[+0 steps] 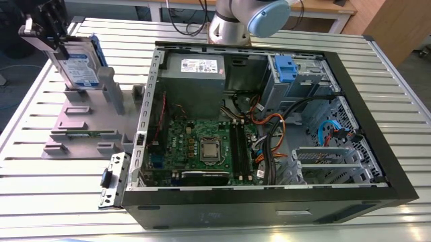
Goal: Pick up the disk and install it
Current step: 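Pick up the disk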
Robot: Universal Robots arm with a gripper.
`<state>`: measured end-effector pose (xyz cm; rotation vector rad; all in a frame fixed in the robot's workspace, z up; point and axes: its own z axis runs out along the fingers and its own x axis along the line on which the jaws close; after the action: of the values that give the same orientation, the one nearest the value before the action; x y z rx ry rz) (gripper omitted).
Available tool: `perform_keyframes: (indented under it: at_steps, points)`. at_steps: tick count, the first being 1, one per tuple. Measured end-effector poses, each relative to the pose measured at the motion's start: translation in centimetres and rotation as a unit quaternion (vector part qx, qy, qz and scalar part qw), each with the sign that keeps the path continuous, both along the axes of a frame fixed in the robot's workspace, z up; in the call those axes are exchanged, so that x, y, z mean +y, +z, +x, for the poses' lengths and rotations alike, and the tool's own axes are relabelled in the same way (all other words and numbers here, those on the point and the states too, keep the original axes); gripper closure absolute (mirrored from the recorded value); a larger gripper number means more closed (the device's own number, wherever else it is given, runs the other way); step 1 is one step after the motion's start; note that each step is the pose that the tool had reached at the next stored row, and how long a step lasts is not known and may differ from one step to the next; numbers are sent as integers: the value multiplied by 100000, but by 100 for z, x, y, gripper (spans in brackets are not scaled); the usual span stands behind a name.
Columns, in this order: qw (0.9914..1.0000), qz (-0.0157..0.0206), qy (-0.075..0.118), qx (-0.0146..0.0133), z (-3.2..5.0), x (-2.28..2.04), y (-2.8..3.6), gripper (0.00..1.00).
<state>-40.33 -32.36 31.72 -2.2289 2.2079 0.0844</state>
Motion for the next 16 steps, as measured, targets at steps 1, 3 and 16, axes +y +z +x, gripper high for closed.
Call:
perform_keyframes:
  at_steps: [1,3,16]
  points:
    - [100000,1,0,-1,0,0,3,63]
    - [100000,0,0,1,0,0,10,63]
    - [100000,1,0,-1,0,0,50,63]
